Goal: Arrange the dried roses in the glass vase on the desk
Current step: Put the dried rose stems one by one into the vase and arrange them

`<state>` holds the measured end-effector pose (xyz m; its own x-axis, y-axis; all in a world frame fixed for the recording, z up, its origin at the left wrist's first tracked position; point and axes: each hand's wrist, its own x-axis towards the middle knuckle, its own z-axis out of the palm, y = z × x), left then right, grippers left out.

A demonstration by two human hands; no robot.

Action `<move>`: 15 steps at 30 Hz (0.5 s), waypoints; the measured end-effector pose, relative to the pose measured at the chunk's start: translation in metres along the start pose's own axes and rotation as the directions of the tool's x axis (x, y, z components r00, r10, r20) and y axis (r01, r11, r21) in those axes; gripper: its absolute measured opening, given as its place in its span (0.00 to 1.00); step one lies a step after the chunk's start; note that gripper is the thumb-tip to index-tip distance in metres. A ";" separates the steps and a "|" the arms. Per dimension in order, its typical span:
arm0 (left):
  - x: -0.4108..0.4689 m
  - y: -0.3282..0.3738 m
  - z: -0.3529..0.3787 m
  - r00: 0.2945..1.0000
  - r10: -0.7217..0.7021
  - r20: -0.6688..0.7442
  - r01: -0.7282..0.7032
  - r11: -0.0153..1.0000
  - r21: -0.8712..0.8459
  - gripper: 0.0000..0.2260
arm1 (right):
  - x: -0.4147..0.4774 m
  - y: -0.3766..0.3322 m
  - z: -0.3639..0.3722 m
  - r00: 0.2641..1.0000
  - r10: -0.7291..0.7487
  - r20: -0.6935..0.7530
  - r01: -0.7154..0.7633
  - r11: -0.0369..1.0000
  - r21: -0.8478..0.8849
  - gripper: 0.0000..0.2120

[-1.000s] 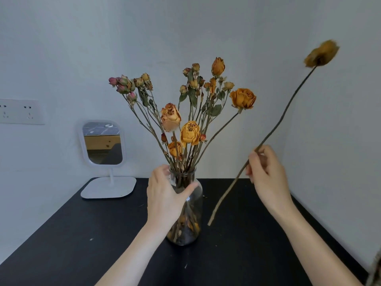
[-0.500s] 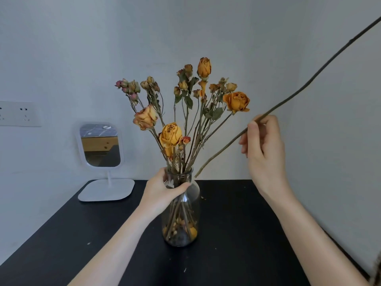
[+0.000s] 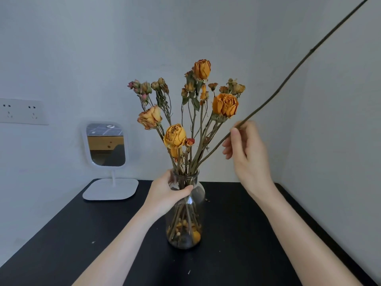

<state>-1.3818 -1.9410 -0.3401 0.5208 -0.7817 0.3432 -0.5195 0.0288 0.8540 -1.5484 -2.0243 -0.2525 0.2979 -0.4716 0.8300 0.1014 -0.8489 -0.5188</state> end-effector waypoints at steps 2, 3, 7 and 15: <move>0.000 -0.001 -0.001 1.000 0.000 0.002 0.000 1.000 -0.011 0.21 | 0.000 0.002 0.005 0.999 0.032 0.031 -0.032 0.999 -0.014 0.05; -0.001 -0.001 -0.001 1.000 -0.001 0.004 0.001 1.000 -0.020 0.20 | 0.000 0.003 0.007 0.998 0.047 0.039 -0.046 0.999 -0.020 0.05; 0.000 -0.002 -0.003 1.000 -0.007 0.018 0.008 0.999 -0.039 0.18 | 0.001 0.005 0.012 0.989 0.077 0.124 -0.067 0.995 -0.080 0.04; 0.000 -0.003 -0.003 1.000 -0.006 0.023 0.007 0.998 -0.058 0.21 | 0.010 0.002 0.014 0.981 0.130 0.142 -0.112 0.985 -0.130 0.06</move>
<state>-1.3785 -1.9389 -0.3411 0.5084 -0.7956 0.3294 -0.4760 0.0591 0.8775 -1.5316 -2.0275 -0.2479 0.4399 -0.5395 0.7179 -0.0569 -0.8145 -0.5773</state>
